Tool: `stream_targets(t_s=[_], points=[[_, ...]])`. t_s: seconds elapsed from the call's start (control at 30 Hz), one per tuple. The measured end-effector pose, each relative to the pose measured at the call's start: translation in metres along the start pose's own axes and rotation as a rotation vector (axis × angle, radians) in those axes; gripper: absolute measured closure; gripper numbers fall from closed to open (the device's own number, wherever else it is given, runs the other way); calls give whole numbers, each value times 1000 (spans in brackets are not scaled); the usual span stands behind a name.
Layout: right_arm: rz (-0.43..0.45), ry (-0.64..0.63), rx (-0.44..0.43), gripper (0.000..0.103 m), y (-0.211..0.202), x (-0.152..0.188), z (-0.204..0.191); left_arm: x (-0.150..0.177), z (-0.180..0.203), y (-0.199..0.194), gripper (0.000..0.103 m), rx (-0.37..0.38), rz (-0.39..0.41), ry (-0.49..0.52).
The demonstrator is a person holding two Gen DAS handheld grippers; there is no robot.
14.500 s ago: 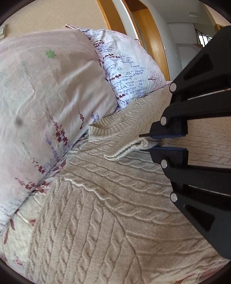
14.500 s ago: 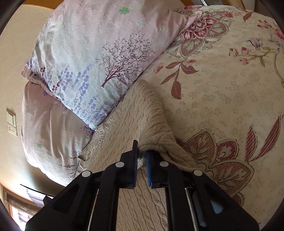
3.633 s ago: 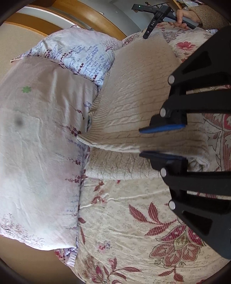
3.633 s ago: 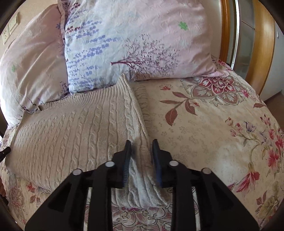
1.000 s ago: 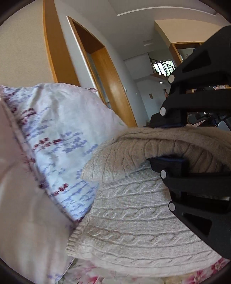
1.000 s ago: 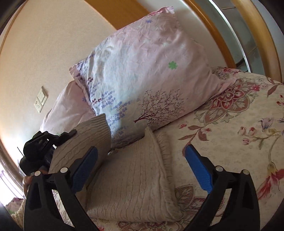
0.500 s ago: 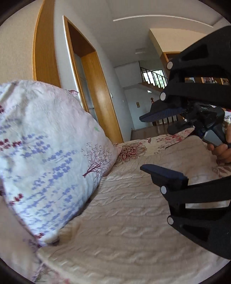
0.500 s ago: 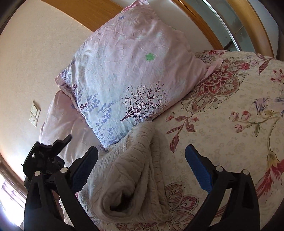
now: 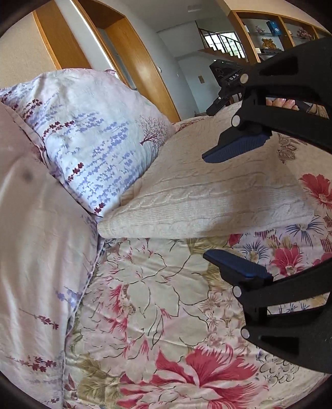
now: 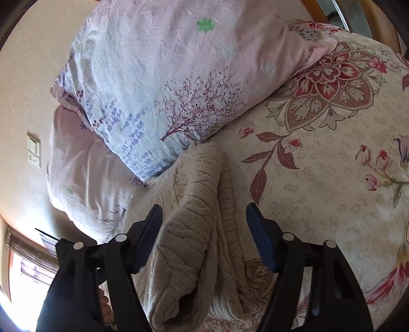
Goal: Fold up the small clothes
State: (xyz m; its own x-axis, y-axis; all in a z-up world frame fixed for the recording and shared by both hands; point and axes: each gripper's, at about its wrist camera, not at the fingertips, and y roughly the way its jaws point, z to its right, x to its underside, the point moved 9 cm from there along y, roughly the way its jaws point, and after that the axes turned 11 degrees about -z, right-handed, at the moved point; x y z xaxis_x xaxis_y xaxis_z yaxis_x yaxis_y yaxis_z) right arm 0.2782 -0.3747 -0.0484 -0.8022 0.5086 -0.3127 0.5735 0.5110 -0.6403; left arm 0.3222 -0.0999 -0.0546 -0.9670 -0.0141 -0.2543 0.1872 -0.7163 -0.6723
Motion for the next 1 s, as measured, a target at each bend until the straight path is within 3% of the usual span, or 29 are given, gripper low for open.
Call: stream_targets(t_s=[0.07,0.1,0.13,0.27,0.33,0.4,0.53,0.63,0.7,0.77,0.83,0.97,1.0], points=[[-15,-26,8,53,7,3,-4,1,0,9,34,-23,-12,2],[-19,-43,10,66,10,4,-7,1,-1,13,34,-32,-19,6],[-18,-66,14,86,11,5,-10,2,1,17,34,-34,-28,8],[89,-231,117,94,-8,5,-33,8,11,21,43,-5,-46,37],[172,-295,130,94,-28,4,-48,9,18,18,42,-22,-38,77],[206,-310,199,94,-35,0,-47,11,24,15,42,-24,-37,106],[90,-205,290,94,-3,-1,-2,13,30,16,42,-30,-48,113],[64,-173,265,92,3,2,9,13,29,17,42,-15,-58,93],[74,-152,216,84,-9,3,4,14,28,12,42,0,-61,78],[84,-128,156,52,-26,8,0,15,31,4,42,8,-58,75],[98,-140,110,45,-42,19,-6,20,35,-3,42,14,-58,85],[56,-172,115,47,-48,47,-10,34,40,-13,42,-6,-50,109],[42,-174,129,60,-45,52,-8,37,39,-13,42,-14,-48,110]])
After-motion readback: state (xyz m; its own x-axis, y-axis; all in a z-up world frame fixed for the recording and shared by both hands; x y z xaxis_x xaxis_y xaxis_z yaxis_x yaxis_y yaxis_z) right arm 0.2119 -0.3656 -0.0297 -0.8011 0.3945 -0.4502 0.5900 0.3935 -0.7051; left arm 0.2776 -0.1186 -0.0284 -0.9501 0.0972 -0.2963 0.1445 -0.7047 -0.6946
